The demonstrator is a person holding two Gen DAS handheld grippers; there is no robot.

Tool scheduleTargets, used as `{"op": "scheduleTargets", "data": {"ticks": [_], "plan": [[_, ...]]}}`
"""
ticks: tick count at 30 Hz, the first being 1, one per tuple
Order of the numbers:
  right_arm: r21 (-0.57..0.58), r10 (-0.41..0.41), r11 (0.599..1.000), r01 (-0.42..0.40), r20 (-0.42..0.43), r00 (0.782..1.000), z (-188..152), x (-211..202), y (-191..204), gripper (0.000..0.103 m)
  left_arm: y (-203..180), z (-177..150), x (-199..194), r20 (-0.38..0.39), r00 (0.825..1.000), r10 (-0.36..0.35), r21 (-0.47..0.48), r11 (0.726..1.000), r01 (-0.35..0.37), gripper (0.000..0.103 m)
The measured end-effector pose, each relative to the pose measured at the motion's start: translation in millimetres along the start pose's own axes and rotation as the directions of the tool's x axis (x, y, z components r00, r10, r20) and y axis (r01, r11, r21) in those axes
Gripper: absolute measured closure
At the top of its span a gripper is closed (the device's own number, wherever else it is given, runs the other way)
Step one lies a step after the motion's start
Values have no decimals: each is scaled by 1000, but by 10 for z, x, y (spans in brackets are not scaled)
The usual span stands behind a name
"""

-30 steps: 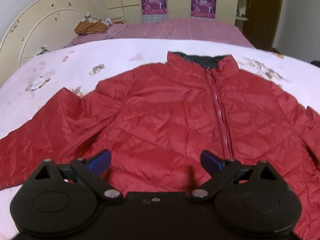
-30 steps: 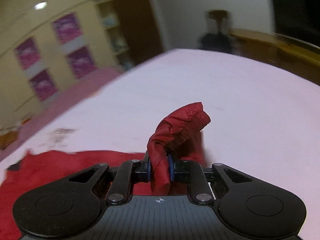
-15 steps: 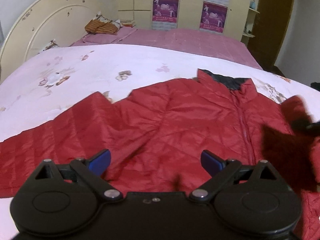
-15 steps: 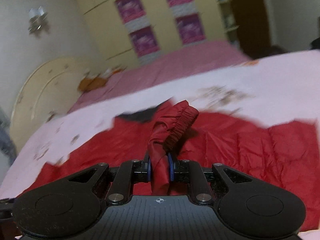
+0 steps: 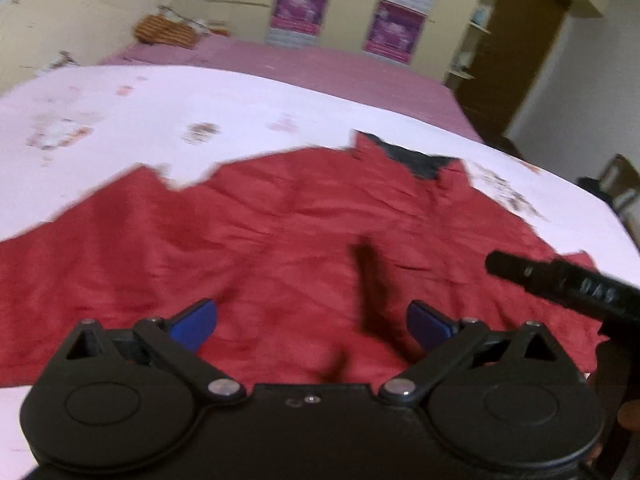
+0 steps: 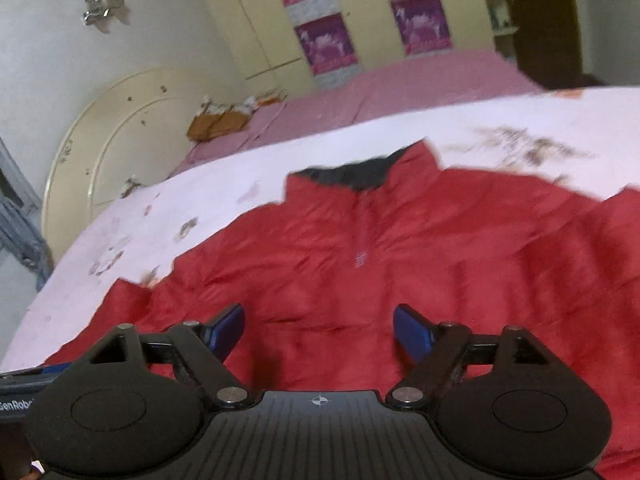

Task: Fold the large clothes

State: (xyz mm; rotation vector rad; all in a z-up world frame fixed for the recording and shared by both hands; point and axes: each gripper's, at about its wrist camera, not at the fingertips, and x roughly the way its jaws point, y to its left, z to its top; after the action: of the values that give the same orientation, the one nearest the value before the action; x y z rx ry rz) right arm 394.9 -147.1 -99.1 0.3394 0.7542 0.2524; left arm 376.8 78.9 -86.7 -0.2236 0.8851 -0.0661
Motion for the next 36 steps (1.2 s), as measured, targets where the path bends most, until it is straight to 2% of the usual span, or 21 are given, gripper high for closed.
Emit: {"op": "scheduleTargets", "data": {"ticks": [3,6,7,8,10,12,13,15,18,22,26,30,31,32,34,35,36], "plan": [[-2,-86,996,86,48,995,41,-249,-232,22,-204,-2,203,-36,998,-53,20,998,54,2],[-9,-172,985,173,82,982,52,-445,-464,22,-356,4,435,-68,996,-59,50,997,63,8],[-4,-197,980,199,89,976,52,-498,-548,22,-379,4,503,-77,995,-59,56,996,64,18],[3,-221,975,221,95,971,50,-549,-642,22,-382,3,562,-80,994,-68,53,996,72,36],[21,-263,965,262,97,960,52,-632,-816,22,-332,-5,641,-78,992,-102,8,995,103,50],[49,-294,955,291,95,951,52,-691,-985,22,-314,-20,633,-61,993,-103,3,995,103,66],[58,-305,952,301,95,948,56,-703,-1045,22,-327,-20,618,-53,993,-103,13,995,104,86],[80,-323,945,316,90,942,61,-698,-1168,22,-311,-4,569,-32,993,-115,11,993,115,88],[114,-336,938,327,71,939,102,-653,-1341,22,-265,30,387,41,993,-114,30,993,113,90],[181,-344,926,330,54,937,187,-609,-1581,23,-37,79,270,97,994,-43,13,999,42,90],[200,-349,920,336,28,937,256,-459,-1732,23,148,38,396,56,998,13,-9,1000,-12,90],[203,-341,919,337,-19,940,277,-217,-1836,23,199,-34,469,36,999,38,-22,999,-37,90],[209,-336,919,335,-29,941,270,-181,-1871,41,203,-51,478,32,999,41,-20,999,-40,90],[220,-311,923,315,-53,949,259,-124,-1906,64,199,-57,494,29,999,43,-16,999,-43,90],[245,-286,924,295,-70,956,248,-83,-1951,68,207,-85,489,26,998,50,-10,999,-50,90],[223,-288,929,296,-68,955,244,-76,-1923,78,202,-85,498,24,998,53,-8,999,-53,90],[203,-288,934,295,-65,956,245,-83,-1900,83,197,-88,505,22,998,55,-7,998,-55,90]]}}
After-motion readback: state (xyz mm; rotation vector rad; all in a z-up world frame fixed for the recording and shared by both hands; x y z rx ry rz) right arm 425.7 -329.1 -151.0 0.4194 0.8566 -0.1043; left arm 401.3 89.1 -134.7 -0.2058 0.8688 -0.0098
